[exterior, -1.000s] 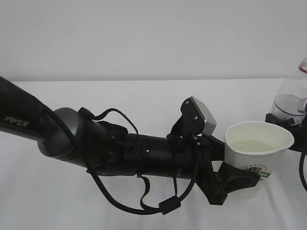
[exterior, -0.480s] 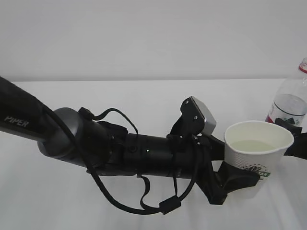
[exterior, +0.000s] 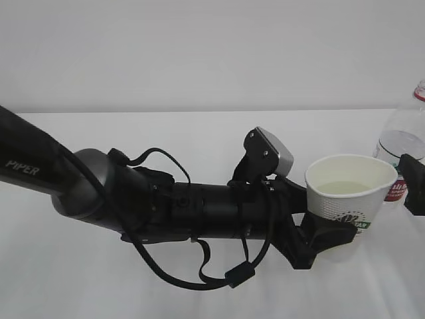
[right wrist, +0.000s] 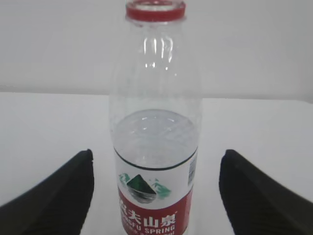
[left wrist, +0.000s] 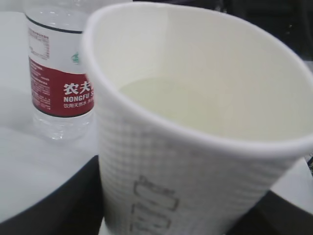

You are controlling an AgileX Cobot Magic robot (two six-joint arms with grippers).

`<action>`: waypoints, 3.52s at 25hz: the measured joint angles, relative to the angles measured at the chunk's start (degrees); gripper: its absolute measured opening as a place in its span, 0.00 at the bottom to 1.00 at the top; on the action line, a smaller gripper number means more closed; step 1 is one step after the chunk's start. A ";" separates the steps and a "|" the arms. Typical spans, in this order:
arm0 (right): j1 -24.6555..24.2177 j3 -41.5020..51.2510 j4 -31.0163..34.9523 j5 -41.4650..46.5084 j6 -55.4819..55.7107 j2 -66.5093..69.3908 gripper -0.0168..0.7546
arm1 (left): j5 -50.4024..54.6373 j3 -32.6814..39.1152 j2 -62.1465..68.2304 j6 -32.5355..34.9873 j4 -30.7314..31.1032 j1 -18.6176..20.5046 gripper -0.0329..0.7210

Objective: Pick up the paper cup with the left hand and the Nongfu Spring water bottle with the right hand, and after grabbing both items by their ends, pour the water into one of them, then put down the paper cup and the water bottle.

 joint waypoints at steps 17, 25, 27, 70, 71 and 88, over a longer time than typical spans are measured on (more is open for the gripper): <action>0.00 0.12 0.00 -0.12 0.11 -1.41 0.79 | 0.09 0.00 0.00 0.00 -0.57 10.65 0.68; 0.00 0.12 -0.49 -0.12 0.11 -1.41 0.79 | -0.77 0.33 -0.11 0.00 -0.33 13.33 0.68; 0.00 0.12 -0.71 -0.12 0.11 -1.41 0.79 | -0.79 1.25 -0.62 0.00 -0.33 13.75 0.68; 0.00 0.12 -4.09 -0.12 1.20 -1.41 0.79 | -13.05 23.46 -2.62 16.05 -18.43 31.17 0.68; 0.00 0.12 -4.09 -0.12 1.20 -1.41 0.79 | -13.05 23.59 -2.62 16.16 -18.82 31.32 0.68; 0.00 0.12 -4.09 -0.12 1.20 -1.41 0.79 | -13.18 26.86 -2.62 24.21 -36.31 31.45 0.68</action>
